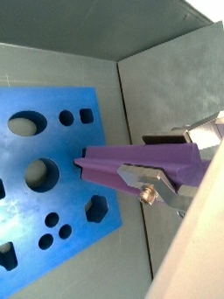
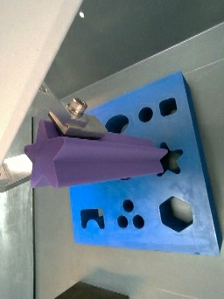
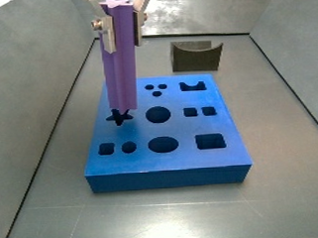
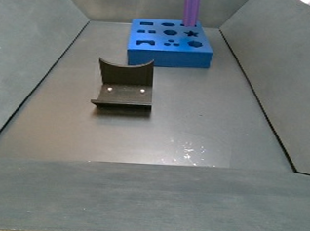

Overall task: Pick up the star object. Move up. Place the star object on the fixture. Regrasp the star object. Move to above the board. Insert the star object.
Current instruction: Insert the star object.

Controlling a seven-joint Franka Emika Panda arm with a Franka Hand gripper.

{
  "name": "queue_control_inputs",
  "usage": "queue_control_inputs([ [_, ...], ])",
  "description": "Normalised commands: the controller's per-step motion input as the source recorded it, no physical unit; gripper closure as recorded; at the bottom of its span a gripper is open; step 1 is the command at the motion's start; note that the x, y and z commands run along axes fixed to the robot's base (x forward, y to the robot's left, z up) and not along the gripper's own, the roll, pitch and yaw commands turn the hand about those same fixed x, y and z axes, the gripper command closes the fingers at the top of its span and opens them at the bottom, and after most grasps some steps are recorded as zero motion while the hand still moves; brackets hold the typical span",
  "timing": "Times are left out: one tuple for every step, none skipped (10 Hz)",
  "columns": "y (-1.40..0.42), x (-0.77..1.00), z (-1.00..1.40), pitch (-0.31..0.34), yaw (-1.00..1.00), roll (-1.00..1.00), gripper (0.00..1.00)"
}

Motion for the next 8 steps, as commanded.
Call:
queue_control_inputs([
  [-0.02, 0.0, -0.61, 0.0, 0.23, 0.15, 1.0],
  [0.0, 0.0, -0.54, 0.0, 0.28, 0.0, 1.0],
  [0.0, 0.0, 0.0, 0.0, 0.0, 0.04, 1.0],
  [-0.01, 0.0, 0.0, -0.006, 0.01, 0.0, 1.0],
  [0.09, -0.16, -0.17, 0.0, 0.13, 0.17, 1.0],
  [0.21, -0.22, -0.07, 0.0, 0.22, 0.13, 1.0],
  [0.0, 0.0, 0.0, 0.0, 0.01, 0.0, 1.0],
  [0.01, 0.0, -0.02, 0.0, 0.0, 0.0, 1.0],
])
